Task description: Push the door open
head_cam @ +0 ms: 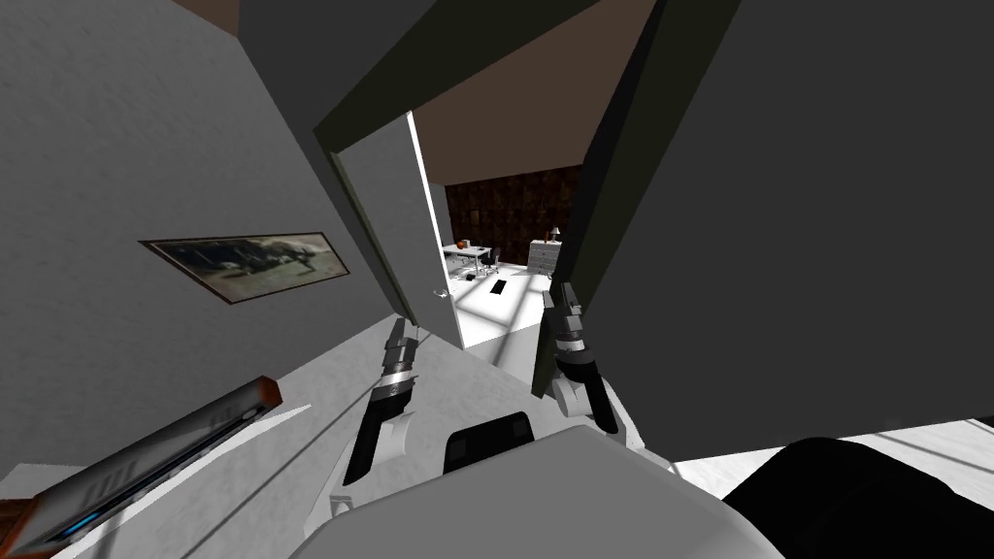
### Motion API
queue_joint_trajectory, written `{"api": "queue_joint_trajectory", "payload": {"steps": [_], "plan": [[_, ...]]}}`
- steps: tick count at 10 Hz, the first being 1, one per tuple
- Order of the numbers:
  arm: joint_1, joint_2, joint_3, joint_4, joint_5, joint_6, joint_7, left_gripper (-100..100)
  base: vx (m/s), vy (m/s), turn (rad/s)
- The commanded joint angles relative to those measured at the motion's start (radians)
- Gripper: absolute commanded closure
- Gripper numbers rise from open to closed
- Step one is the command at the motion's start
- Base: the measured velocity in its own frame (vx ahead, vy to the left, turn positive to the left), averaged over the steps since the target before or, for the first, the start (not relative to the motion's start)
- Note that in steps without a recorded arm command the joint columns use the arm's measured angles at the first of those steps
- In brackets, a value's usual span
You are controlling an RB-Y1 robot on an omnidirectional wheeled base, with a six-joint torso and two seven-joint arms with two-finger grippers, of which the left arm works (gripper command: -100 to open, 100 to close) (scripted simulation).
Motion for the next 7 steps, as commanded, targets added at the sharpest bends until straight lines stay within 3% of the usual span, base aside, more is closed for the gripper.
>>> {"api": "queue_joint_trajectory", "payload": {"steps": [1, 7], "plan": [[-0.01, 0.006, -0.001, 0.032, 0.001, -0.008, 0.001, -100, 0.07, 0.123, -0.102], [-0.069, 0.022, -0.001, 0.181, 0.006, -0.042, 0.004, -100, 0.075, 0.115, -0.122]]}}
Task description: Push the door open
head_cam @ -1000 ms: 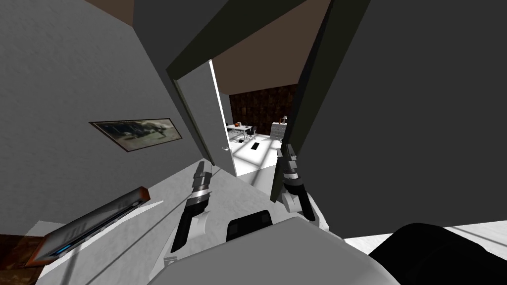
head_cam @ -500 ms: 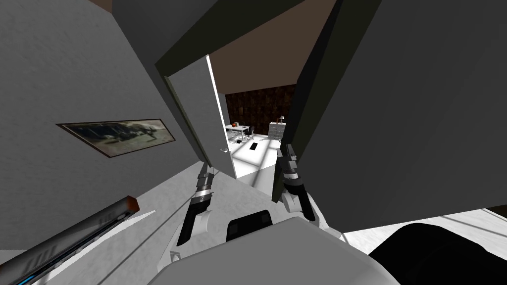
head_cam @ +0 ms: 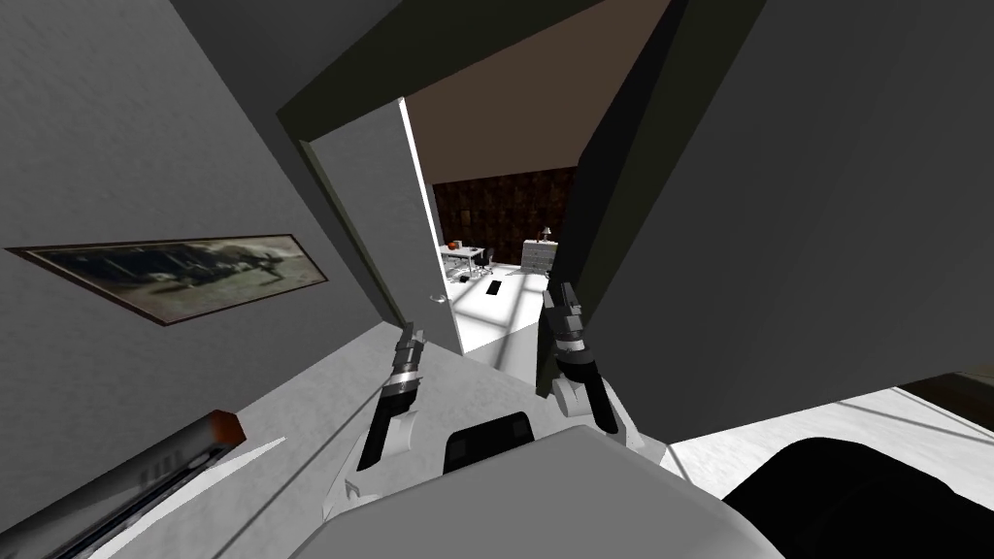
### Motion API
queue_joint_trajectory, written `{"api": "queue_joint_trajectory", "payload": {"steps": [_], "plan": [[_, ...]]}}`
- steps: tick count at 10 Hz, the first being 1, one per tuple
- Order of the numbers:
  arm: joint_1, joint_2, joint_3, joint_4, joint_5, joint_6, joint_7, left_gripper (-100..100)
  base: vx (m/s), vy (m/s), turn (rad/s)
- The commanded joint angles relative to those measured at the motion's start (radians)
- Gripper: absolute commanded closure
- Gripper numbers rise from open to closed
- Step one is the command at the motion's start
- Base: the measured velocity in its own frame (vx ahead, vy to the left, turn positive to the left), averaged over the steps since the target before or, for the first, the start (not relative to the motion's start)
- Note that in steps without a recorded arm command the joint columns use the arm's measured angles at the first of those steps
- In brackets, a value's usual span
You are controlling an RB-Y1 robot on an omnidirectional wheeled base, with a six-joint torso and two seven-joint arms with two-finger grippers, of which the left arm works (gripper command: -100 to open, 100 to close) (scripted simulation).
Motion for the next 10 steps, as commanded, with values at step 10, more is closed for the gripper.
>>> {"api": "queue_joint_trajectory", "payload": {"steps": [10], "plan": [[-0.11, 0.012, 0.0, 0.277, 0.009, -0.062, 0.005, -100, 0.062, 0.125, -0.124]]}}
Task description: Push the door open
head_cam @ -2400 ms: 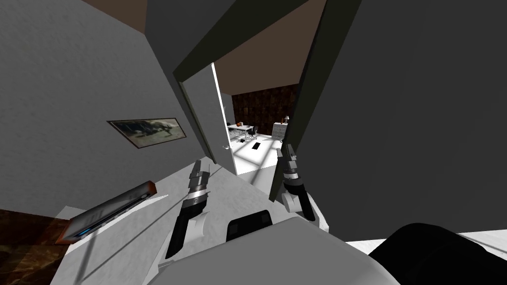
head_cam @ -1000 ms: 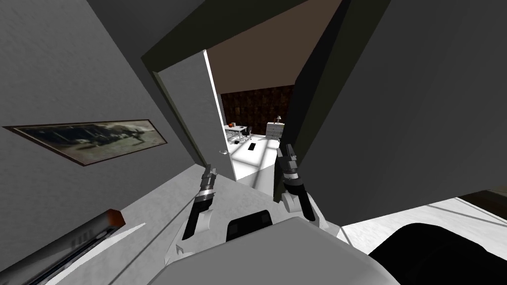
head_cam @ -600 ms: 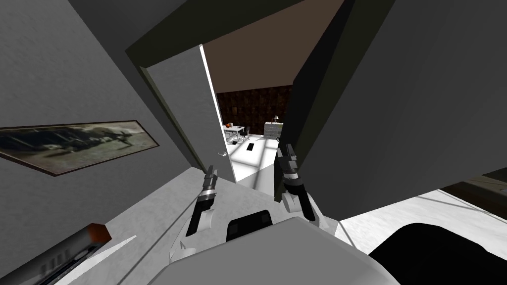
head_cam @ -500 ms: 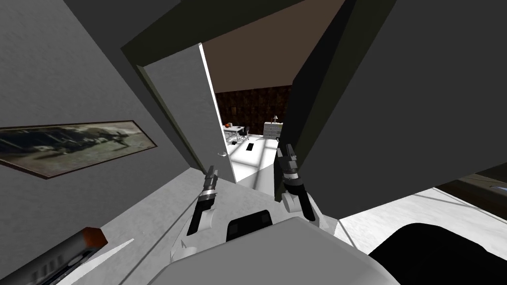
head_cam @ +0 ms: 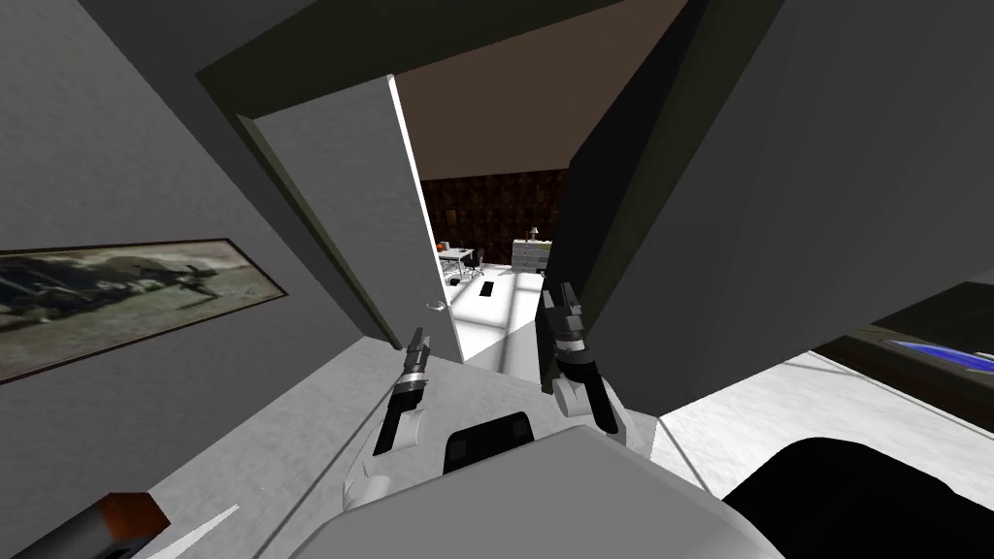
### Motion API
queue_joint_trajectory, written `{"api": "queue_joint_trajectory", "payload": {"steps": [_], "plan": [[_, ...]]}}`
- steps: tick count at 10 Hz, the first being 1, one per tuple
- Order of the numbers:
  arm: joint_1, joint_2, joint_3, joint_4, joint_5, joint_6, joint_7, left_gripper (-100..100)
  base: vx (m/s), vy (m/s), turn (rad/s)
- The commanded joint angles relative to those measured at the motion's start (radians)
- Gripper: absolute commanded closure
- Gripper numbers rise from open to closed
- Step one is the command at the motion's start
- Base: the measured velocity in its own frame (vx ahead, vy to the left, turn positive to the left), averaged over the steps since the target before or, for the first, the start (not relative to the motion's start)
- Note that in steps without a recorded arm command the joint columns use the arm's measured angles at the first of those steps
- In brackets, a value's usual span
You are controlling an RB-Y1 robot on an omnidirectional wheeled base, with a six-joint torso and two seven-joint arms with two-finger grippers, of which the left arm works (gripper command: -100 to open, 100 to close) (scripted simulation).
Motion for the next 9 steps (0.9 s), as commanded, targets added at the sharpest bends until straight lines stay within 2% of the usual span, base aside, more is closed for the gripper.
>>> {"api": "queue_joint_trajectory", "payload": {"steps": [1, 9], "plan": [[-0.017, -0.003, -0.001, 0.043, 0.001, -0.009, -0.001, -100, 0.066, 0.125, -0.133], [-0.101, -0.009, 0.0, 0.255, 0.008, -0.058, 0.002, -100, 0.045, 0.134, -0.125]]}}
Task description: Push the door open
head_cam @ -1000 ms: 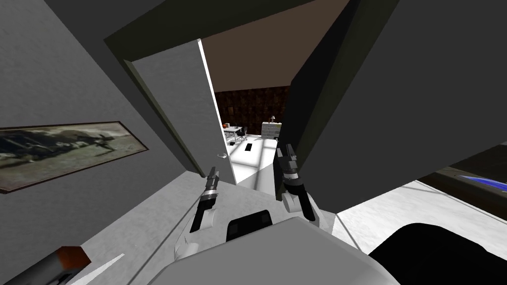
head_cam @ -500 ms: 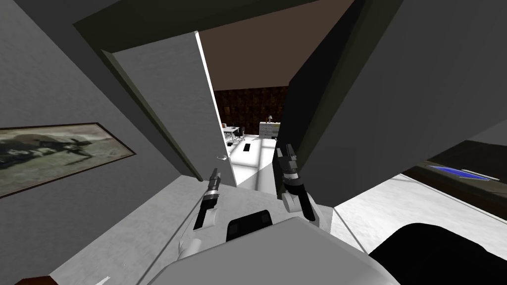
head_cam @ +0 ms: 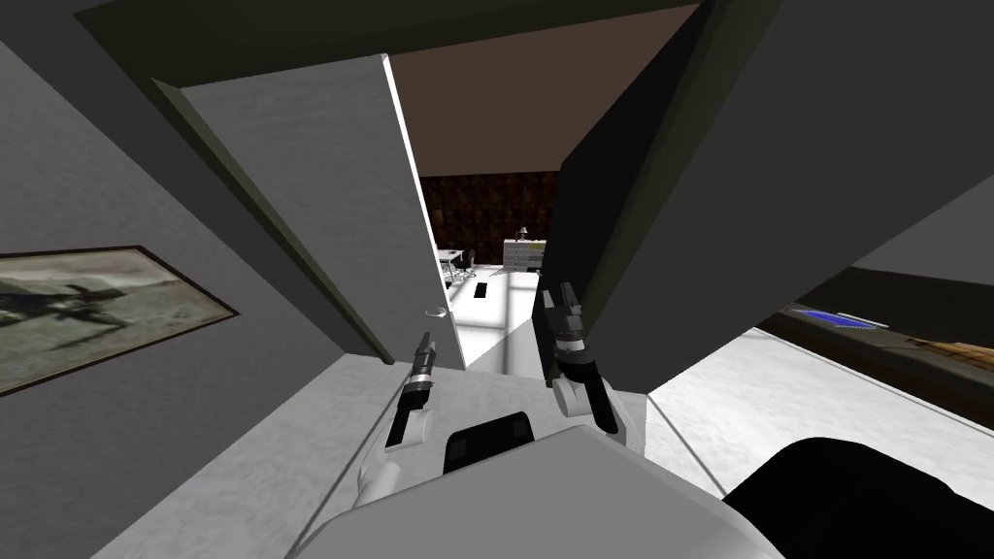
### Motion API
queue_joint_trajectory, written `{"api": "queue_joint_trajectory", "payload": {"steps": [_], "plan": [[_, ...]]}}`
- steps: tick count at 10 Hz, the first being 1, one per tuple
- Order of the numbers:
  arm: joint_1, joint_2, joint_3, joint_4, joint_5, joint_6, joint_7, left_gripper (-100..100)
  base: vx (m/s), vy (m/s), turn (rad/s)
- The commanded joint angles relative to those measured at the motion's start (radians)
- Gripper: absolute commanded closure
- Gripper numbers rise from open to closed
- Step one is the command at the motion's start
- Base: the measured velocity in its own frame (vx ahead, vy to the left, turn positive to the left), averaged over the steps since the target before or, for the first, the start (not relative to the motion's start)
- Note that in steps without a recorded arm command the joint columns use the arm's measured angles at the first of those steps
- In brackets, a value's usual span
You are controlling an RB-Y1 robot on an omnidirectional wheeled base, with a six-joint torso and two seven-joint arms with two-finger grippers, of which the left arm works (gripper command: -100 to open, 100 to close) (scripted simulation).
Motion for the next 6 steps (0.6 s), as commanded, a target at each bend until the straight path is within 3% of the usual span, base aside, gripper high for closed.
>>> {"api": "queue_joint_trajectory", "payload": {"steps": [1, 6], "plan": [[-0.02, 0.0, 0.001, 0.049, 0.002, -0.013, 0.002, -100, 0.046, 0.145, -0.13], [-0.069, -0.011, 0.001, 0.172, 0.006, -0.041, 0.004, -100, 0.041, 0.13, -0.115]]}}
